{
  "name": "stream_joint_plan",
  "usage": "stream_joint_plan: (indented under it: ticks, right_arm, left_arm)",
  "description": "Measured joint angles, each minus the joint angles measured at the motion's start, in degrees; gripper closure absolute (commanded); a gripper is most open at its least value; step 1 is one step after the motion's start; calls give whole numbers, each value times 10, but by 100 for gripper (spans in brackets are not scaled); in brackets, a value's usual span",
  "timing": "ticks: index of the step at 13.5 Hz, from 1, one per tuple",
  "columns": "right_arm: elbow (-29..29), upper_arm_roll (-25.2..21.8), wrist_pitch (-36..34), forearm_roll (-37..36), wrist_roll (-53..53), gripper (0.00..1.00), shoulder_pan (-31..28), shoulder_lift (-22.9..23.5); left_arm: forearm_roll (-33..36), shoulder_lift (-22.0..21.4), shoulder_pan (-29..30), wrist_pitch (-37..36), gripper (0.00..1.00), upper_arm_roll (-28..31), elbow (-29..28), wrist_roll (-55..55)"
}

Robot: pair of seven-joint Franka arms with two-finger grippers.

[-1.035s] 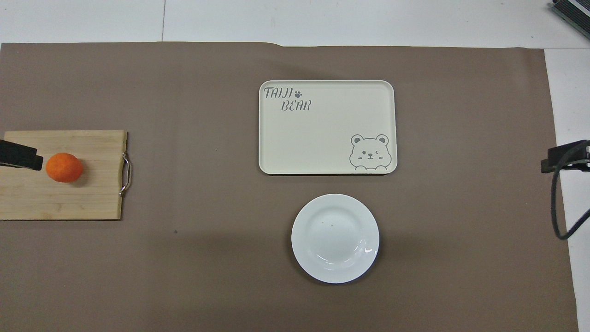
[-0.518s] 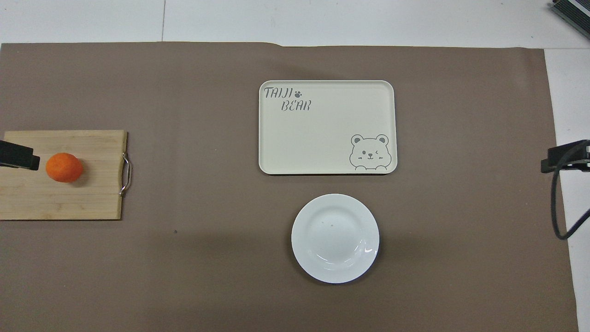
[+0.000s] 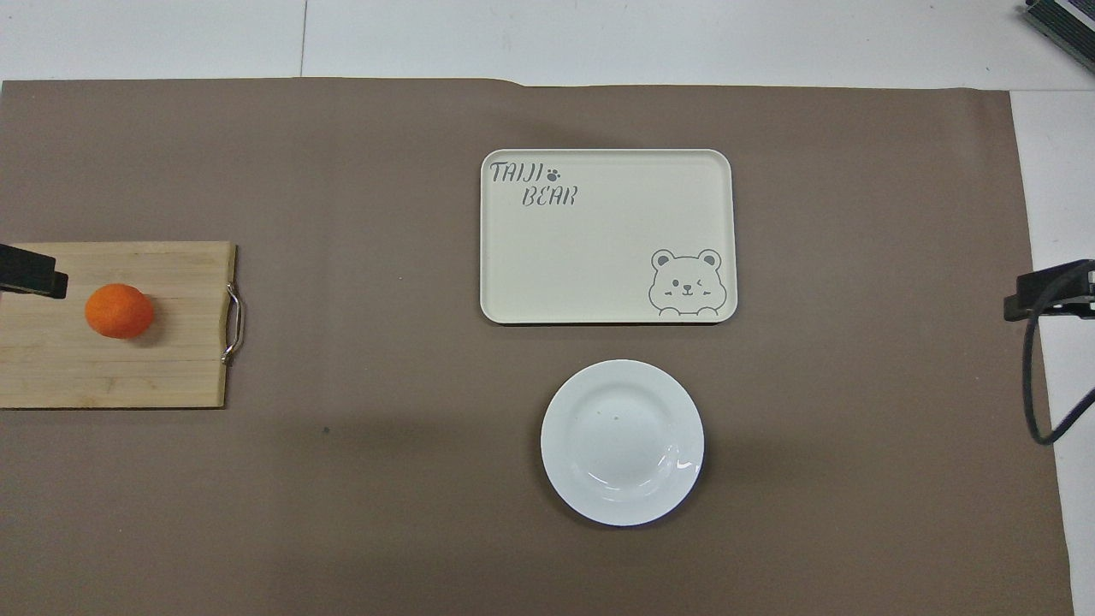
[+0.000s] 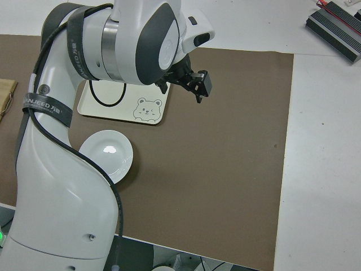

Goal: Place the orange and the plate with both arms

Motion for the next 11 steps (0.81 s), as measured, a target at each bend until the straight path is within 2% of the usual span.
stream_joint_plan:
  ticks: [8,11]
  right_arm:
    - [0,0,0,0,0,0,0,0]
    - [0,0,0,0,0,0,0,0]
  left_arm:
    - [0,78,70,105,0,2,-12,88]
    - [0,94,87,170,0,3,-55,125]
